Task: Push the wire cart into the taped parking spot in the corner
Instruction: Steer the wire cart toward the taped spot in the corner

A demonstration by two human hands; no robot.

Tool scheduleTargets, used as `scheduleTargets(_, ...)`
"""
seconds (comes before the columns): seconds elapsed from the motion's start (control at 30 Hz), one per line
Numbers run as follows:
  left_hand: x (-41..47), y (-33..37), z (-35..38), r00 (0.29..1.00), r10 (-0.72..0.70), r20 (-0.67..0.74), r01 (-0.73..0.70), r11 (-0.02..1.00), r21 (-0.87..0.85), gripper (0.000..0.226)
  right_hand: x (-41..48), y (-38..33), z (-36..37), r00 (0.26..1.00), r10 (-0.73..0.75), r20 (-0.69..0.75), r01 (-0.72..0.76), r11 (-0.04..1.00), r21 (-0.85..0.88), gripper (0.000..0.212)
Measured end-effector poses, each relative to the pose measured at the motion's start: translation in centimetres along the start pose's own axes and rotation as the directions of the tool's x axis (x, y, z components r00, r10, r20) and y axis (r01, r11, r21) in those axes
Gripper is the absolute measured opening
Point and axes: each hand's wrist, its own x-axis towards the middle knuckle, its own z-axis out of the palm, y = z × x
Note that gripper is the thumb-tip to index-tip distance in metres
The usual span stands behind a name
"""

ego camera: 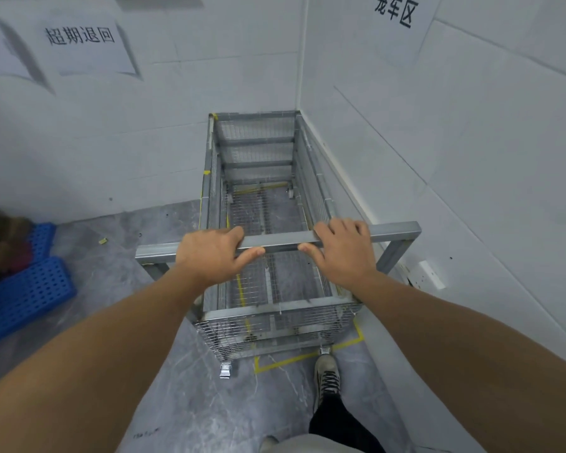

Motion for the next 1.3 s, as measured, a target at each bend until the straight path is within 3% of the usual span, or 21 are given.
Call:
scheduleTargets(0.7,-0.4,0.3,0.4,0.996,-0.017,-0.091,0.018,1.000,0.017,0.067,-0.1,-0.1,-0.1,1.000,0.009,0.013,-0.009,1.000,-0.005,0.061)
scheduleTargets(1.07,-0.2,0.6,-0.8,0.998,-0.030,0.056,0.030,1.000,-0.004,0.059,0.2,0.0,-0.3,0.999,-0.007,0.041,0.007,1.000,-0.002,0.059)
scheduleTargets(1.3,-0.4,-1.0,-0.7,0.992,0.067,0.110,-0.051,0.989,-0.140,0.054,0.0,0.3,-0.2,0.998,-0.048,0.028,0.050,0.998,-0.040,0.059)
